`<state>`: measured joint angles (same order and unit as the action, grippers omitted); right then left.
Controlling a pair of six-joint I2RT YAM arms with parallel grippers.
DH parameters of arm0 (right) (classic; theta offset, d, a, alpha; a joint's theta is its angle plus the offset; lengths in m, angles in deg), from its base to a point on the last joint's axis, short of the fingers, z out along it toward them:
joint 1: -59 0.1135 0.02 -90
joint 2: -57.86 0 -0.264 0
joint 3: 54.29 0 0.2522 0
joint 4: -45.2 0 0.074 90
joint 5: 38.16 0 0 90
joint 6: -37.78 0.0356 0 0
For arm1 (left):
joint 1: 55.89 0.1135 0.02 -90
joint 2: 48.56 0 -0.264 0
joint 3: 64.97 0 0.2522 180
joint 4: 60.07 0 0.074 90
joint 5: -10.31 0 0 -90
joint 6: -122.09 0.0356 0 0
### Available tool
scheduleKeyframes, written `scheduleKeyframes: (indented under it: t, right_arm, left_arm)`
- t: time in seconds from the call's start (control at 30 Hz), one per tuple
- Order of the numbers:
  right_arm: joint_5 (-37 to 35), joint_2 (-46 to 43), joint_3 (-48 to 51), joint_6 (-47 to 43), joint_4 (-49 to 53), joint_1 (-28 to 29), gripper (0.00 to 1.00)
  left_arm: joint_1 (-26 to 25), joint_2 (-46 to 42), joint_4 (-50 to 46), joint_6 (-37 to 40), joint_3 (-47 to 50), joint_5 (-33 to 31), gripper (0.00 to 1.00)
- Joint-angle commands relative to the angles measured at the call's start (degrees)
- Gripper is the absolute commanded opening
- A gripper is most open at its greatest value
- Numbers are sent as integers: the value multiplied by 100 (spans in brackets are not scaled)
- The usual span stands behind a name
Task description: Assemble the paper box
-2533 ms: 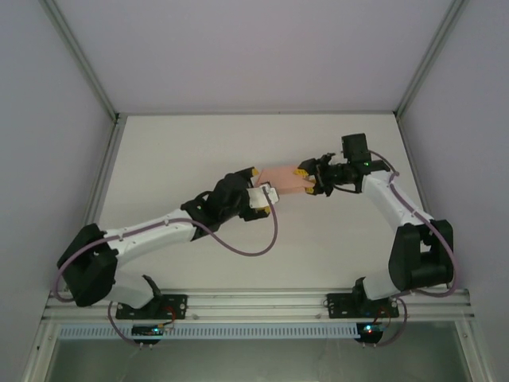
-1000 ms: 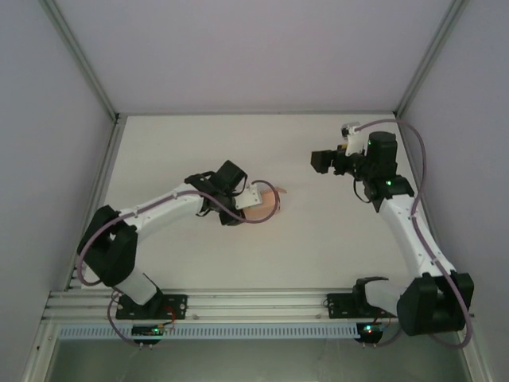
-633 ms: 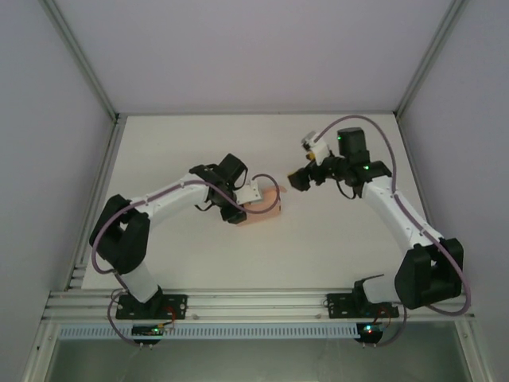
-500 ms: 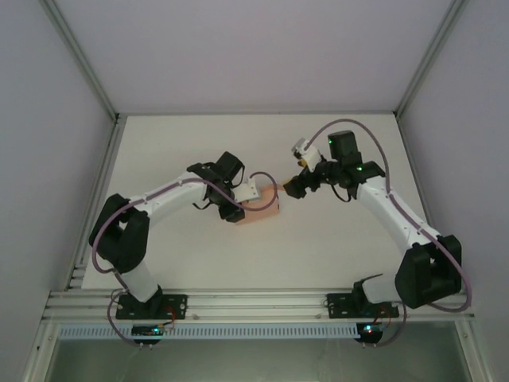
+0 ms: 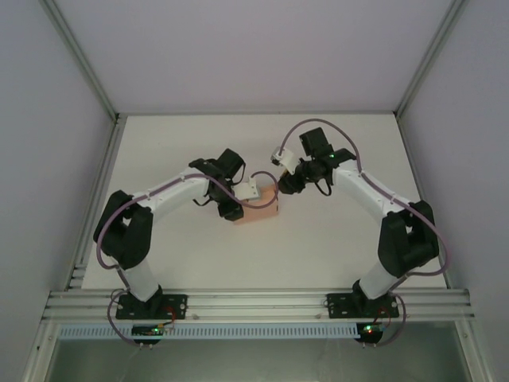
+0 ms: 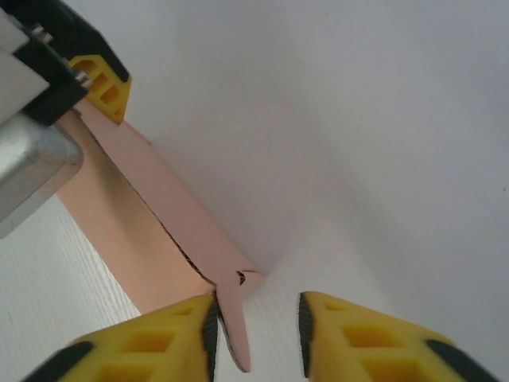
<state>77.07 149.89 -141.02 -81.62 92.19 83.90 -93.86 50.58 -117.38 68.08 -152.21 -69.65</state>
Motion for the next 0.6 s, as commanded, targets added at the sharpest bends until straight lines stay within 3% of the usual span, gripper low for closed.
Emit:
scheduleKeyframes:
  t: [0.0, 0.27, 0.43, 0.57]
  right_arm:
    - [-14, 144, -245, -30, 396, 120, 28]
    - [-89, 240, -212, -4, 555, 139, 29]
    - [-141, 188, -245, 186, 532, 168, 8]
    - [-433, 78, -125, 940, 399, 346, 0]
  left_arm:
    - [26, 50, -182, 110, -145, 15, 24]
    - [46, 8, -213, 170, -175, 59, 23]
    - [41, -1, -173, 98, -181, 33, 22]
    - [36, -24, -10, -97, -192, 42, 25]
